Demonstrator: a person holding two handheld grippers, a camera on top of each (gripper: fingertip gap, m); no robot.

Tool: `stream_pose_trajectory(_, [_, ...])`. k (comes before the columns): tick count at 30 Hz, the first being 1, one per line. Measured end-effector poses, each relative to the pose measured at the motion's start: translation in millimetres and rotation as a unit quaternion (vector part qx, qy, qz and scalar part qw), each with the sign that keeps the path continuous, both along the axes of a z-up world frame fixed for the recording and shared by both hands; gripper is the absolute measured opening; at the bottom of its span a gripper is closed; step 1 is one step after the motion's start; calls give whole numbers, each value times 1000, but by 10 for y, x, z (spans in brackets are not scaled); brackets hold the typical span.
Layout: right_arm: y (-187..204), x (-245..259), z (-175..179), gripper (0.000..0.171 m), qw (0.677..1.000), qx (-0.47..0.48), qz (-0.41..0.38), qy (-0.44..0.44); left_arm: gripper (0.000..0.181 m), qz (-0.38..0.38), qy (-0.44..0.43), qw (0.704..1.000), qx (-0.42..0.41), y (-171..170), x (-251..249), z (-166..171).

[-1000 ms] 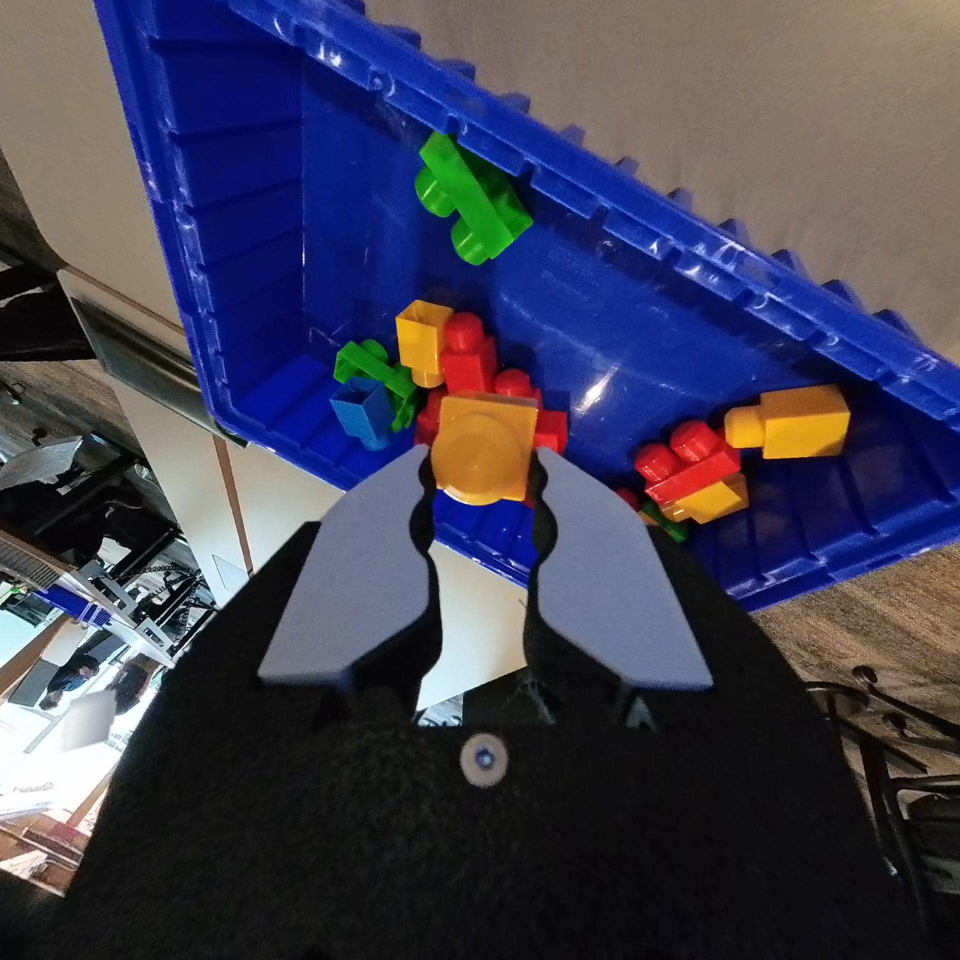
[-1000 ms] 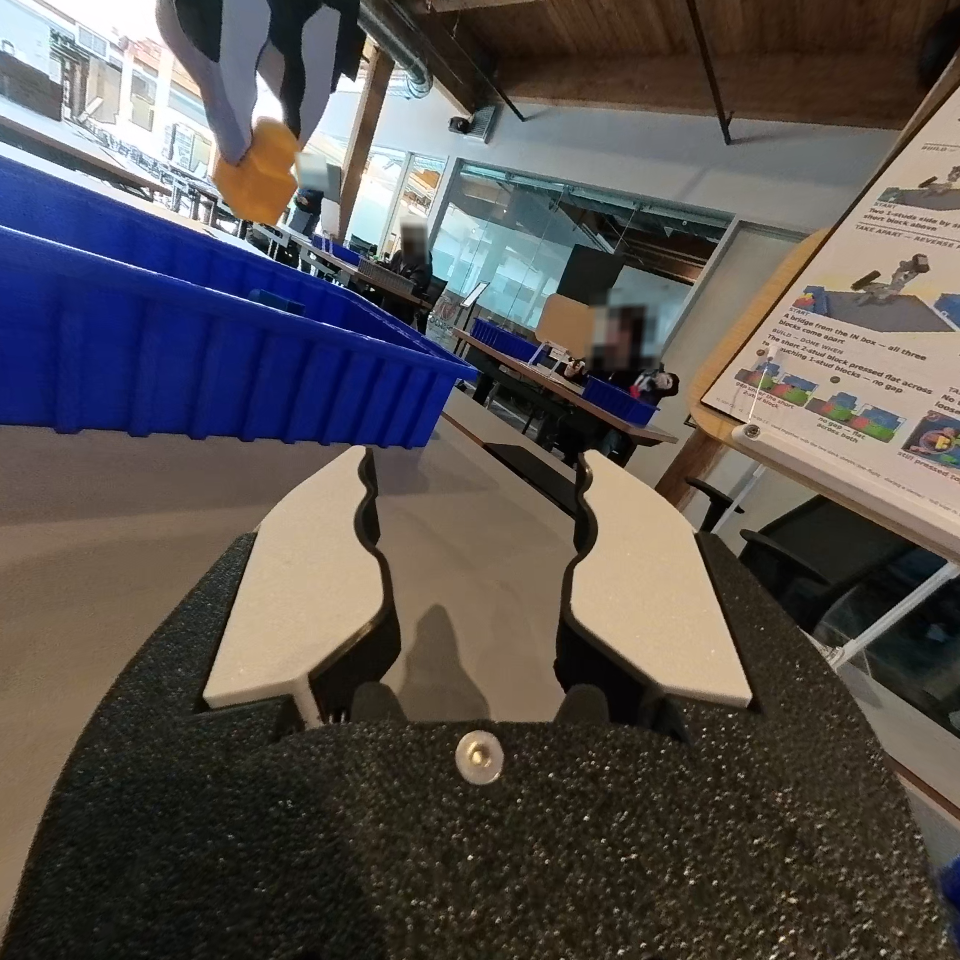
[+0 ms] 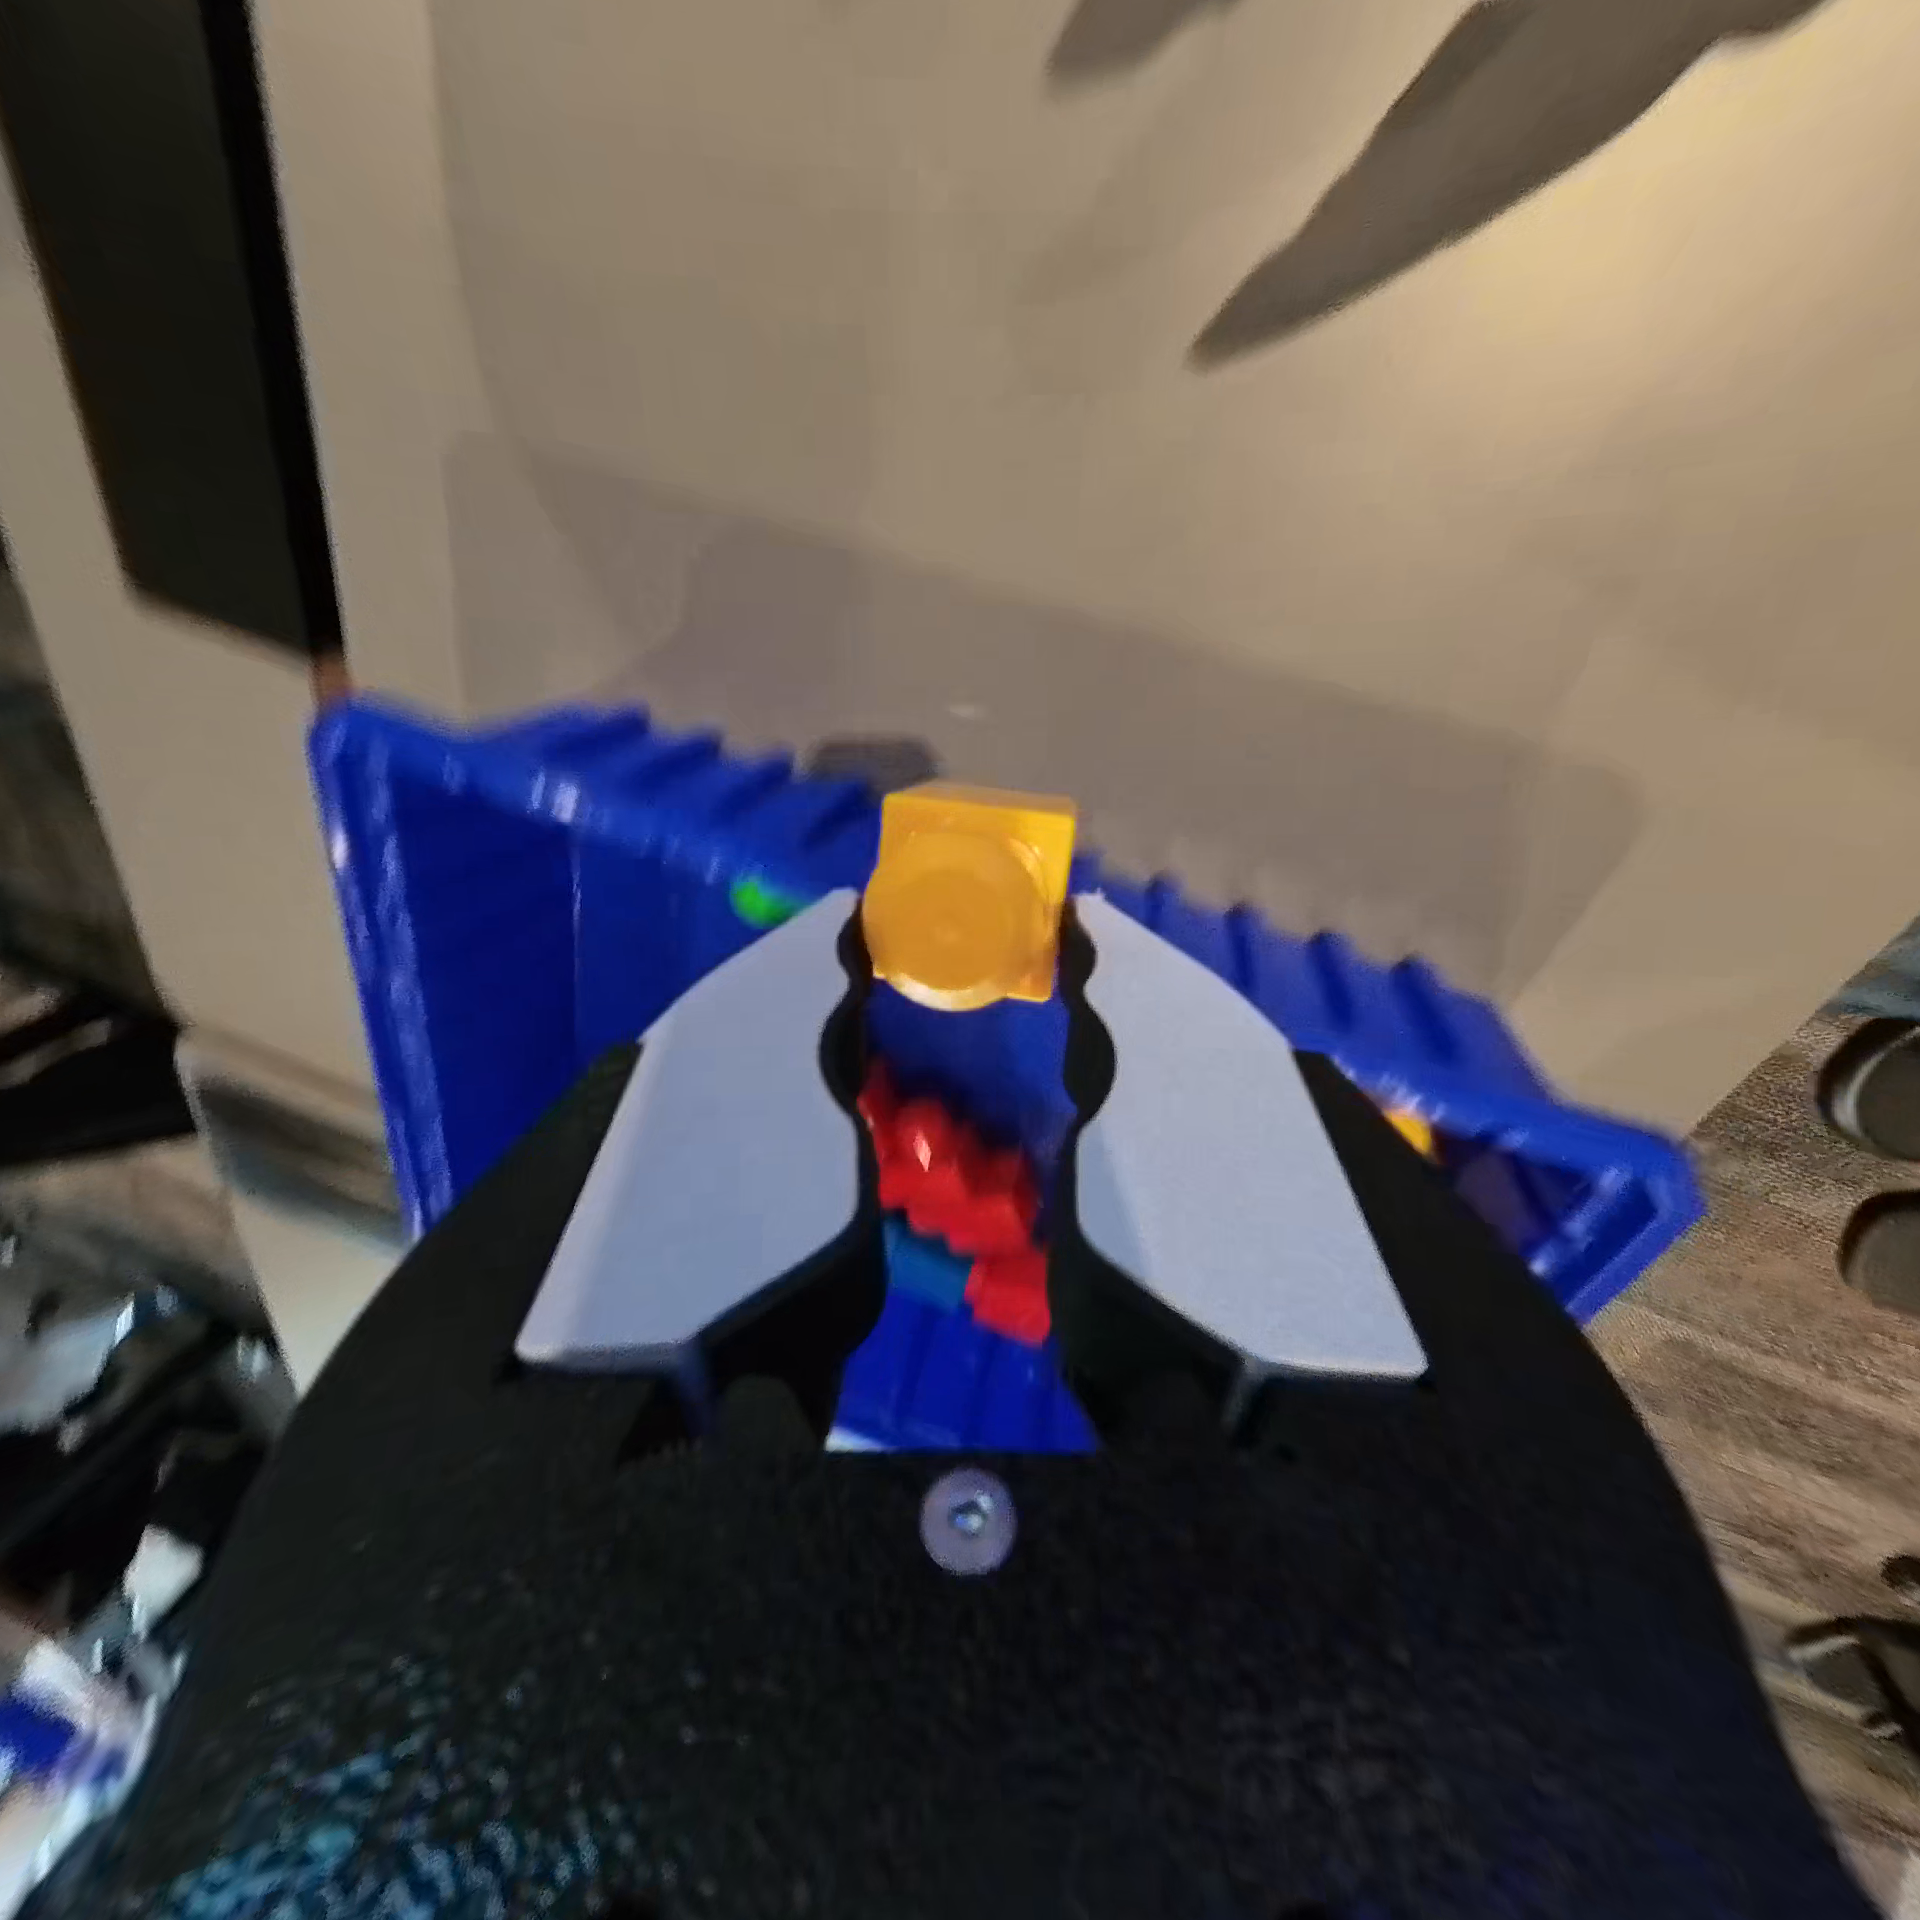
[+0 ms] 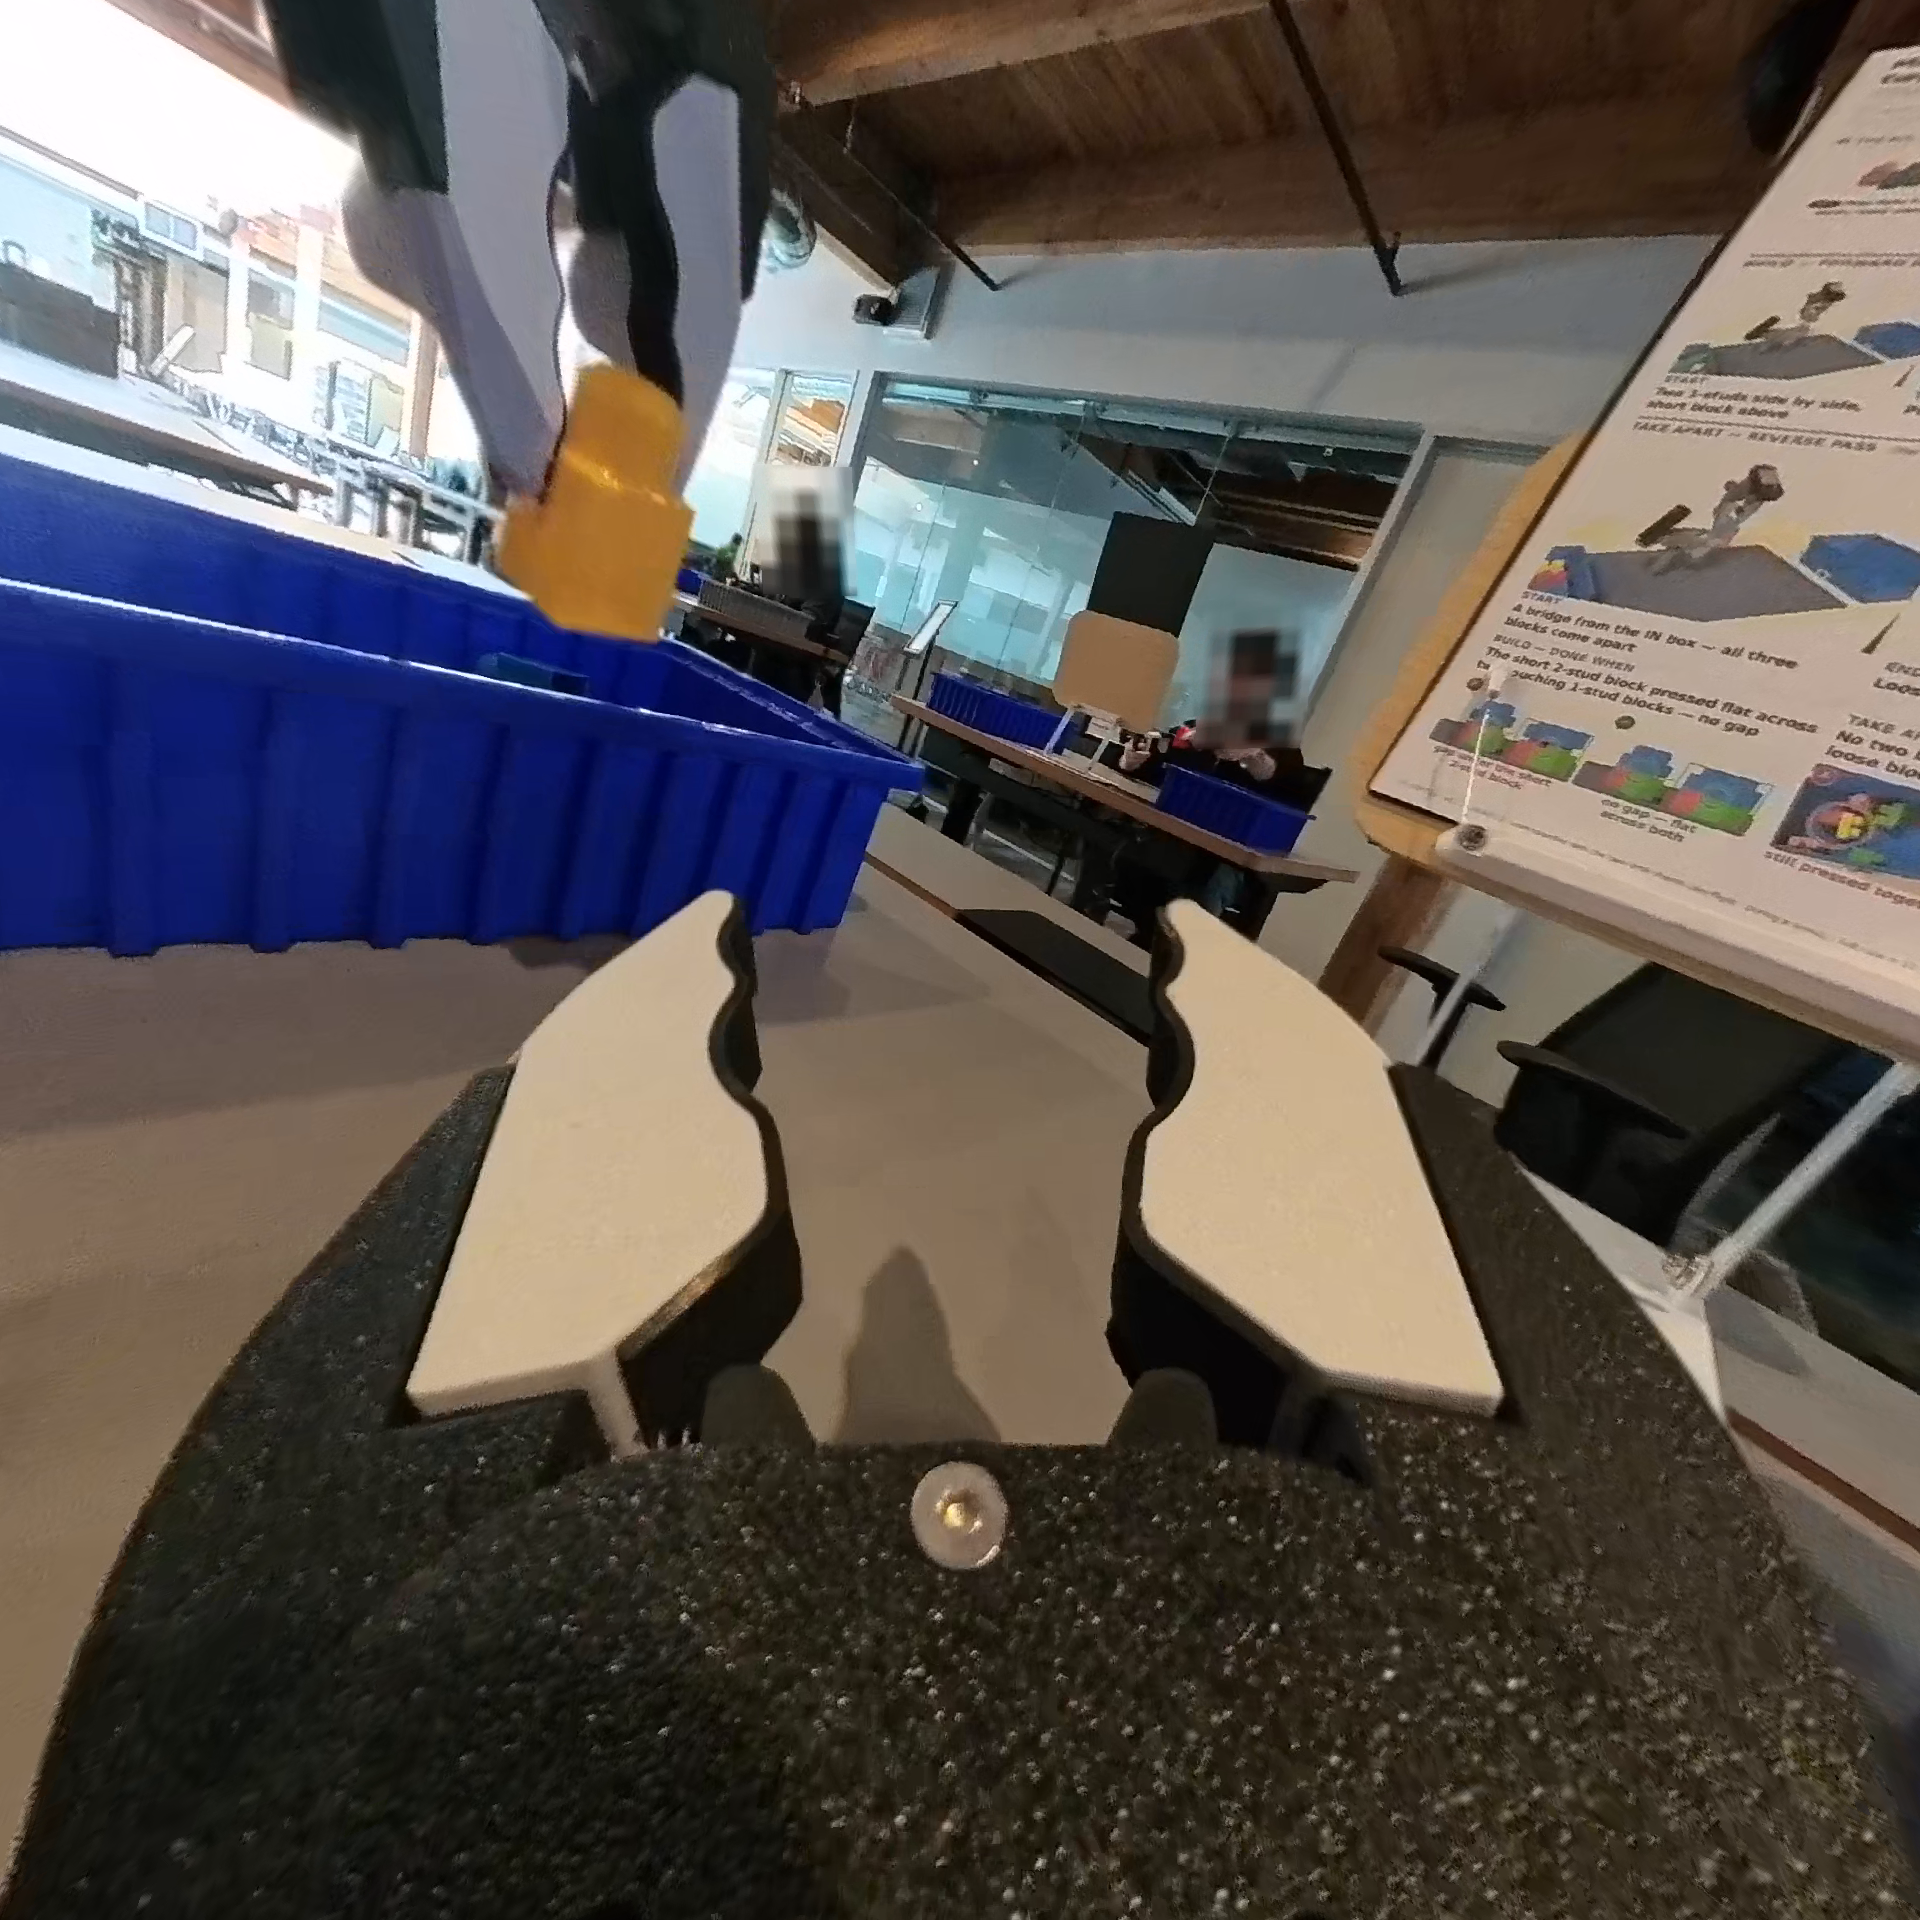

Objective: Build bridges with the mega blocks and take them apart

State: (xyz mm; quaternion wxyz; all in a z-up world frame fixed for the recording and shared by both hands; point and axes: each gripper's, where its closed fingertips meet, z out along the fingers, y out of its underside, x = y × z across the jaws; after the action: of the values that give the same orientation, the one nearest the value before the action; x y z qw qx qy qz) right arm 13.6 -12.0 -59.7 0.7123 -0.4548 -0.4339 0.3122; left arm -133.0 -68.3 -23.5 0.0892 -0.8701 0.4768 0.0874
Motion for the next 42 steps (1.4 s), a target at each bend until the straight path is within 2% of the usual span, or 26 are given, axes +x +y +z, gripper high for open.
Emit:
stream_pose_trajectory(6, [35, 101, 61, 71, 1000, 17, -1, 12, 34, -75, 10, 997, -32, 25, 488, -412])
stream_pose_trajectory(13, [115, 177, 62, 71, 1000, -1, -3, 22, 34, -80, -15, 996, -48, 122, 658, -815])
stream_pose_trajectory(17, [84, 180, 64, 70, 1000, 2, 1, 22, 34, -70, -41, 996, -39, 202, 764, -906])
stream_pose_trajectory(24, [54, 173, 65, 70, 1000, -2, 12, 24, 34, -67, -57, 996, -27, 147, 841, -1037])
stream_pose_trajectory(42, [-3, 168, 50, 71, 999, 0, 27, 17, 34, -70, -37, 995, -57, 132, 750, -1310])
